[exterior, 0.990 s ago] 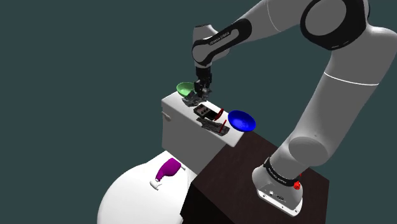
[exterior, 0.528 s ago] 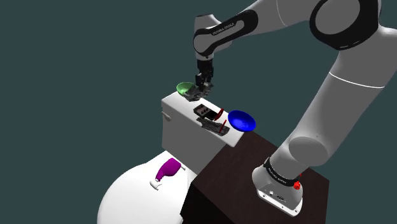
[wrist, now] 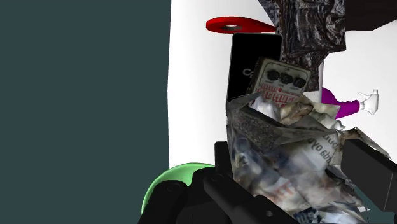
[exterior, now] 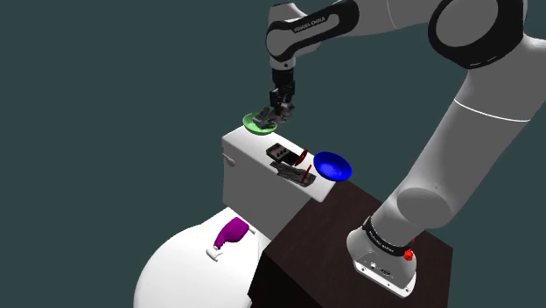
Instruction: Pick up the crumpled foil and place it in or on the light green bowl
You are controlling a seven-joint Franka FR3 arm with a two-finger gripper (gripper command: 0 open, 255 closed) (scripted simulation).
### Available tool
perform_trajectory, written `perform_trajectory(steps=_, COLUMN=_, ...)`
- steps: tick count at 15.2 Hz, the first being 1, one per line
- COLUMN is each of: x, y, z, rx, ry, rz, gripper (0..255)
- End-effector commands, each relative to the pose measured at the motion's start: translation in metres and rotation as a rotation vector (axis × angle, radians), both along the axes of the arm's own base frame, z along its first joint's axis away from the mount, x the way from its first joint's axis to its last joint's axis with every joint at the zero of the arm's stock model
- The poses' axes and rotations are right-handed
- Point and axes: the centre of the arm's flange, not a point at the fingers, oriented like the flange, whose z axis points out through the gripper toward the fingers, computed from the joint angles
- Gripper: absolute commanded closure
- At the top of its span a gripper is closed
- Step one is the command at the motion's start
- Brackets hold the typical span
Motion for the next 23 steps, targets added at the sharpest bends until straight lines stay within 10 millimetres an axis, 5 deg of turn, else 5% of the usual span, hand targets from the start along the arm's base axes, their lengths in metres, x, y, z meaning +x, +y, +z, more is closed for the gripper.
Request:
perform_trajectory(steps=1, x=0.019, y=-0.014, z=0.005, rx=0.0, ry=0.0, rz=0.0, gripper=255)
perform_trajectory(steps=11, x=0.124, y=-0.089, z=0.033, rx=0.0, ry=0.0, rz=0.0, gripper=255)
perform_trajectory(steps=23, x=0.124, y=-0.089, z=-0.03, rx=0.0, ry=0.0, rz=0.0, gripper=255)
